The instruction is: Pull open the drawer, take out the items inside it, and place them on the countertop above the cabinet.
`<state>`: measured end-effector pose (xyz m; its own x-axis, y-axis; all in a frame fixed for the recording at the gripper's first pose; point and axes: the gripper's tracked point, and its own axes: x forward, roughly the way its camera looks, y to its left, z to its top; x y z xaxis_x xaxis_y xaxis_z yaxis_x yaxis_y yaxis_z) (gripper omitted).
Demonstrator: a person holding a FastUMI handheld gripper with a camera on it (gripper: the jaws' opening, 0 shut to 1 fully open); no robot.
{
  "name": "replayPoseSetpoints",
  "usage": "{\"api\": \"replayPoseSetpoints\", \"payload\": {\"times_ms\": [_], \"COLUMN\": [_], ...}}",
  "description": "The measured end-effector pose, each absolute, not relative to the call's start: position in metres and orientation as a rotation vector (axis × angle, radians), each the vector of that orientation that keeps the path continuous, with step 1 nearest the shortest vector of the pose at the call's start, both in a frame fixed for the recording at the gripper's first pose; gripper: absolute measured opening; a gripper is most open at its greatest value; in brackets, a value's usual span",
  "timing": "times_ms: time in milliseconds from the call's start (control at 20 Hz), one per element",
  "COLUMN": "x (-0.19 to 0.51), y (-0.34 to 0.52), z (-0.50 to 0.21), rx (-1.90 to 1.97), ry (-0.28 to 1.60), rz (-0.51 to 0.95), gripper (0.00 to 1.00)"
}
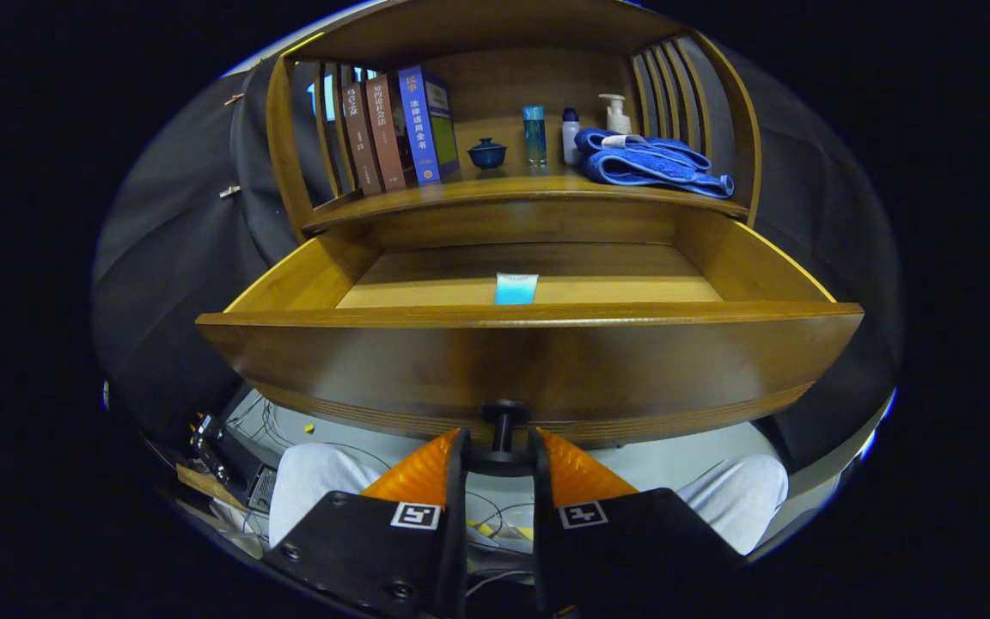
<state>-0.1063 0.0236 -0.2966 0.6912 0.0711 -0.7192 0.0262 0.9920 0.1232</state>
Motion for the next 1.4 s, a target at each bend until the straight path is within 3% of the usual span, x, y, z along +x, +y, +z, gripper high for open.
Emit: {"api": "replayPoseSetpoints", "payload": {"times_ms": [350,600,950,1400], "x": [-0.122,-0.132,-0.081,0.032], "y": [0.020,0.014,0.011,0.011], "z": [-0.308,-0.256,-0.176,-0.249], "rx": [0.135,0.104,0.130,0.165], "ry": [0.867,0.779,0.636,0.984], "rz": [0.014,-0.014,-0.021,-0.020], "gripper": [0.35,0.98,1.00,1.00]}}
